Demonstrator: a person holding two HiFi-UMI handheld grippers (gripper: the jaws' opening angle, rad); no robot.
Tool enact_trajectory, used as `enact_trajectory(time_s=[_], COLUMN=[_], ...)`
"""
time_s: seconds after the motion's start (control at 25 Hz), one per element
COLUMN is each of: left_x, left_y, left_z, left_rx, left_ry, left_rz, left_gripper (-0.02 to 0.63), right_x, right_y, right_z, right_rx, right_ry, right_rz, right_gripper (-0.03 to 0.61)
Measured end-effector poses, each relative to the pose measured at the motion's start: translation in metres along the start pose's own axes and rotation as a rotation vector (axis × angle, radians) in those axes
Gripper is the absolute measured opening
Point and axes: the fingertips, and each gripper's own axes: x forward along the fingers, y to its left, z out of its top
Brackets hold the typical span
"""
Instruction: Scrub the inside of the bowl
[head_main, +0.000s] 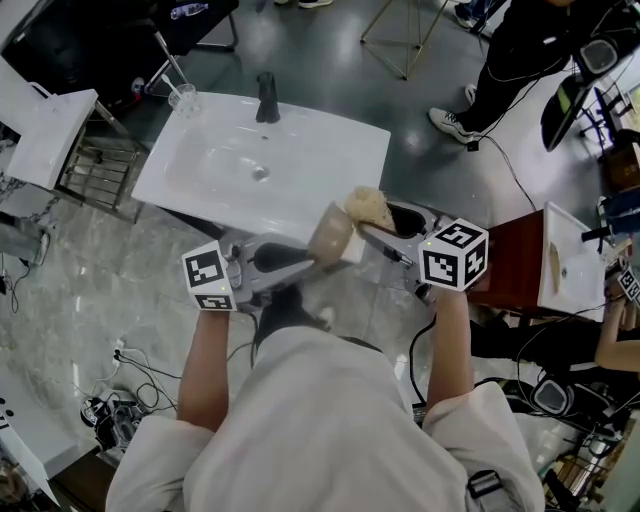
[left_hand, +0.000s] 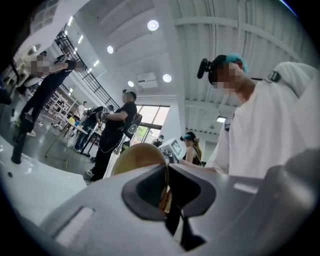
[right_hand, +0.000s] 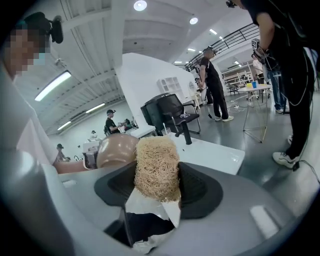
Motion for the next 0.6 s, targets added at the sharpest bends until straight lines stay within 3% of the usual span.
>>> enact_trajectory(time_s=[0.16,0.32,0.44,0.6], left_x=[0.007,0.016,0.019,0.017], left_y=[-0.011,-0.012,-0.003,0.014], left_z=[0.013,0.025,0.033,0.024], left_rx=[0.022,0.025,0.029,0.065], left_ry=[-0.032,-0.086,-0.114,-0.056], left_rz=[-0.045,-0.052,0.003,0.079], left_gripper=[0.018,0.018,0.018,0.018], right_x=[0.005,0.017,0.020,0.018], right_y=[-0.004,0.009,0.029,0.059], right_z=[-0.016,-0.038,-0.052,-0.062], right_rx=[-0.037,-0.095,-0.126,-0.129], right_ry=[0.062,0.146,0.183,0.177], right_rz=[-0.042,-0.022,0.051,0.178], right_gripper=[0.255,0.256,0.256,0.255])
